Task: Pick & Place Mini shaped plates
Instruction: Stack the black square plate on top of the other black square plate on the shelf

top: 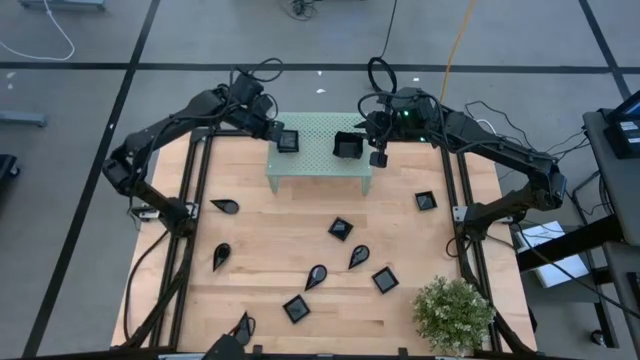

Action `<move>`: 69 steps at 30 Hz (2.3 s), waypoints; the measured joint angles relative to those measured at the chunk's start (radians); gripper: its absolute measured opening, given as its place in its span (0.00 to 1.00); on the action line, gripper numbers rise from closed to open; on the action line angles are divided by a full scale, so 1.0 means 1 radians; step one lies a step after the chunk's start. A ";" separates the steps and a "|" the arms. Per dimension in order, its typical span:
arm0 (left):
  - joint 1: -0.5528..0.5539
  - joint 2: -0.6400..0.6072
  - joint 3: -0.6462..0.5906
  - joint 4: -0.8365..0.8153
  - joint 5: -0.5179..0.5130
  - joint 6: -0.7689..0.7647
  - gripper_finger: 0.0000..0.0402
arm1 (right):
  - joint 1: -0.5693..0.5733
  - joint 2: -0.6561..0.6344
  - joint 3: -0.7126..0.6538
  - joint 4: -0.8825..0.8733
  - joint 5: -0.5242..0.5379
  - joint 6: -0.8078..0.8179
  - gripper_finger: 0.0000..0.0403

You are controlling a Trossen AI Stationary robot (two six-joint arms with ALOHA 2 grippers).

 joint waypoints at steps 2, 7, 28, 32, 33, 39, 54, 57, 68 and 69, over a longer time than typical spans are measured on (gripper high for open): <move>-0.004 0.000 0.000 0.000 -0.023 -0.001 0.02 | 0.000 0.000 0.000 0.000 0.000 0.000 0.16; -0.005 0.000 0.000 0.001 -0.058 -0.021 0.02 | 0.000 0.000 0.000 0.000 0.000 0.000 0.16; -0.011 0.000 0.000 0.043 -0.043 -0.055 0.05 | 0.000 0.000 0.000 0.003 0.000 0.000 0.16; -0.015 0.000 0.000 0.075 0.011 -0.066 0.02 | 0.000 0.000 0.000 0.003 0.000 0.000 0.16; -0.019 0.000 0.000 0.073 0.014 -0.067 0.01 | 0.000 0.000 0.000 0.003 0.000 0.000 0.16; -0.048 0.000 0.000 0.030 0.001 -0.053 0.05 | 0.000 0.000 0.000 0.002 0.000 0.000 0.16; -0.054 0.000 0.000 0.028 -0.057 -0.055 0.06 | 0.000 0.000 0.000 -0.005 -0.001 -0.007 0.16; -0.054 0.000 0.000 0.028 -0.037 -0.050 0.09 | 0.000 0.000 0.000 -0.006 0.000 -0.007 0.16; -0.169 -0.016 0.001 0.027 0.091 0.311 0.26 | 0.000 0.000 0.000 -0.005 0.000 -0.007 0.16; -0.186 -0.017 0.001 0.028 0.077 0.354 0.28 | 0.000 0.000 0.000 -0.005 -0.001 -0.007 0.16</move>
